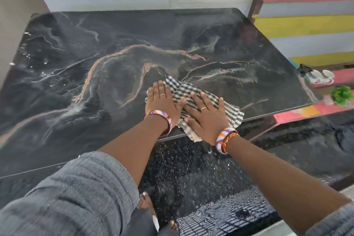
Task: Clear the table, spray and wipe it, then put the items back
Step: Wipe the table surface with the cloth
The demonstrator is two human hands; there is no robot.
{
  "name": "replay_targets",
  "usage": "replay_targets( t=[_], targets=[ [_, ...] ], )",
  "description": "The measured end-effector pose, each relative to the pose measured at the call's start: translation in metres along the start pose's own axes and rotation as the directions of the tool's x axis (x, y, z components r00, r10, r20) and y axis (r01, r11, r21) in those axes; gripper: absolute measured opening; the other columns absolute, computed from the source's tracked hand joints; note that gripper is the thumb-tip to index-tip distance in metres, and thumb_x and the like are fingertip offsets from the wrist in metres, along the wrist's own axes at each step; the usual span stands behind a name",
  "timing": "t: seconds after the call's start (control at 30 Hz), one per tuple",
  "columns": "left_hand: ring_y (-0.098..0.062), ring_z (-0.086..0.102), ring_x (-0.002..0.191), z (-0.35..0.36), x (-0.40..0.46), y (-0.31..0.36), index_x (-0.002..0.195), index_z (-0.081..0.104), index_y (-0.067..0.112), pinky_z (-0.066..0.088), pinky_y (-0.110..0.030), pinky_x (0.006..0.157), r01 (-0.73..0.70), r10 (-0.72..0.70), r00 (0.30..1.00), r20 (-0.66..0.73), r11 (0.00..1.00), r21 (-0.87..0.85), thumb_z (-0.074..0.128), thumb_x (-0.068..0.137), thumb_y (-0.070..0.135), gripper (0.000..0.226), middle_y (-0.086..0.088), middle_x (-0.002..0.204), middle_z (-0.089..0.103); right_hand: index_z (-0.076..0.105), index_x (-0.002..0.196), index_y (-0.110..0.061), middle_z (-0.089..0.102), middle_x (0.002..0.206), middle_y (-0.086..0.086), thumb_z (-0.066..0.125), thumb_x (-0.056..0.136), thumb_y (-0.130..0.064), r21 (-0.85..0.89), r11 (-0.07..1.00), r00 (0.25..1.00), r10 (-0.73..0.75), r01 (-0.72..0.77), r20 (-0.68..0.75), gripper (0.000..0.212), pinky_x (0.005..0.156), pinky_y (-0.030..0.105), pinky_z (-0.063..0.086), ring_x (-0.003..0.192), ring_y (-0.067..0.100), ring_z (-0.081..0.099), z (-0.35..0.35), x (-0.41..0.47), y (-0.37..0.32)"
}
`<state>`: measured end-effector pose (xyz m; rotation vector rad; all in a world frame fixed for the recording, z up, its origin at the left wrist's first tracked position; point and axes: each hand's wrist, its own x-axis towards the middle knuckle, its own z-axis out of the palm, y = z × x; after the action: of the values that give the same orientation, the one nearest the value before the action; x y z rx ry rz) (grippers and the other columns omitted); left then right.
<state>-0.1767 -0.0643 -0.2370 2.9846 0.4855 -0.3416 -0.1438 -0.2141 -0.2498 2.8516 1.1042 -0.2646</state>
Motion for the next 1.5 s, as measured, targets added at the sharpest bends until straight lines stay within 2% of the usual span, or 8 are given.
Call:
replay_targets(
  t=[0.4,0.57,0.6,0.7,0.77,0.9,1.23,1.5],
  targets=[
    [-0.019,-0.010,0.148,-0.009,0.024,-0.091,0.149,-0.002,0.012,-0.006,-0.040,0.120,-0.152,0.153,0.988,0.020,0.988,-0.024,0.008,0.096,0.049,0.066,-0.005,0.160,-0.008,0.012,0.148,-0.033,0.002,0.159,0.009,0.002,0.084,-0.052,0.176,0.952,0.963,0.264,-0.251,-0.057,0.068,0.106,0.069,-0.007,0.146,0.035,-0.003,0.000,0.014,-0.133],
    [-0.018,-0.010,0.148,-0.021,0.061,-0.116,0.149,-0.004,0.013,-0.008,-0.043,0.118,-0.255,0.254,0.966,0.041,0.967,0.015,0.008,0.096,0.051,0.067,-0.003,0.159,-0.011,0.053,0.131,-0.023,0.044,0.143,0.019,0.028,0.081,-0.048,0.205,0.882,0.894,0.444,-0.425,-0.056,0.061,0.097,0.076,0.021,0.132,0.045,0.038,-0.008,0.052,-0.178],
    [-0.018,-0.011,0.148,-0.023,0.071,-0.123,0.149,-0.004,0.013,-0.009,-0.043,0.118,-0.272,0.271,0.962,0.043,0.962,0.017,0.008,0.096,0.051,0.067,-0.003,0.159,-0.011,0.051,0.133,-0.023,0.041,0.145,0.020,0.025,0.081,-0.048,0.211,0.874,0.889,0.455,-0.438,-0.038,0.064,0.098,0.076,0.020,0.133,0.046,0.036,-0.013,0.064,-0.184],
    [-0.017,-0.011,0.147,-0.032,0.107,-0.150,0.149,-0.004,0.014,-0.010,-0.044,0.118,-0.291,0.290,0.956,0.049,0.957,0.015,0.008,0.095,0.053,0.068,-0.002,0.159,-0.012,0.013,0.148,-0.027,0.001,0.158,0.016,-0.003,0.075,-0.050,0.208,0.877,0.898,0.439,-0.433,0.021,0.079,0.103,0.073,-0.004,0.144,0.041,-0.004,-0.021,0.105,-0.199],
    [-0.017,-0.010,0.148,-0.040,0.133,-0.169,0.149,-0.003,0.014,-0.010,-0.045,0.118,-0.295,0.294,0.955,0.039,0.955,0.039,0.008,0.095,0.053,0.068,-0.002,0.159,-0.011,0.003,0.149,-0.027,-0.007,0.158,0.014,-0.004,0.080,-0.049,0.233,0.865,0.889,0.457,-0.445,-0.001,0.073,0.104,0.072,-0.009,0.144,0.039,-0.013,-0.029,0.136,-0.206],
    [-0.017,-0.008,0.148,-0.053,0.187,-0.204,0.150,-0.001,0.014,-0.010,-0.048,0.117,-0.279,0.279,0.960,0.017,0.958,0.066,0.009,0.095,0.052,0.068,-0.002,0.160,-0.009,0.000,0.149,-0.026,-0.010,0.158,0.013,0.017,0.094,-0.049,0.237,0.861,0.888,0.460,-0.450,0.012,0.062,0.105,0.072,-0.011,0.143,0.038,-0.016,-0.041,0.202,-0.216],
    [-0.016,-0.007,0.148,-0.087,0.321,-0.254,0.150,0.001,0.017,-0.011,-0.052,0.117,-0.200,0.203,0.979,-0.018,0.974,0.101,0.008,0.097,0.048,0.062,0.001,0.160,-0.008,0.000,0.149,-0.023,-0.008,0.158,0.015,0.017,0.093,-0.049,0.244,0.867,0.888,0.457,-0.435,-0.040,0.064,0.101,0.073,-0.013,0.143,0.040,-0.015,-0.059,0.353,-0.211],
    [-0.014,-0.004,0.148,-0.103,0.356,-0.318,0.150,0.003,0.017,-0.011,-0.049,0.117,-0.024,0.027,0.998,-0.054,0.998,0.060,0.006,0.097,0.047,0.061,0.004,0.160,-0.002,0.007,0.149,-0.026,-0.004,0.159,0.013,0.017,0.094,-0.048,0.165,0.968,0.977,0.203,-0.189,-0.071,0.060,0.102,0.074,-0.010,0.144,0.039,-0.011,-0.075,0.428,-0.209]
  ],
)
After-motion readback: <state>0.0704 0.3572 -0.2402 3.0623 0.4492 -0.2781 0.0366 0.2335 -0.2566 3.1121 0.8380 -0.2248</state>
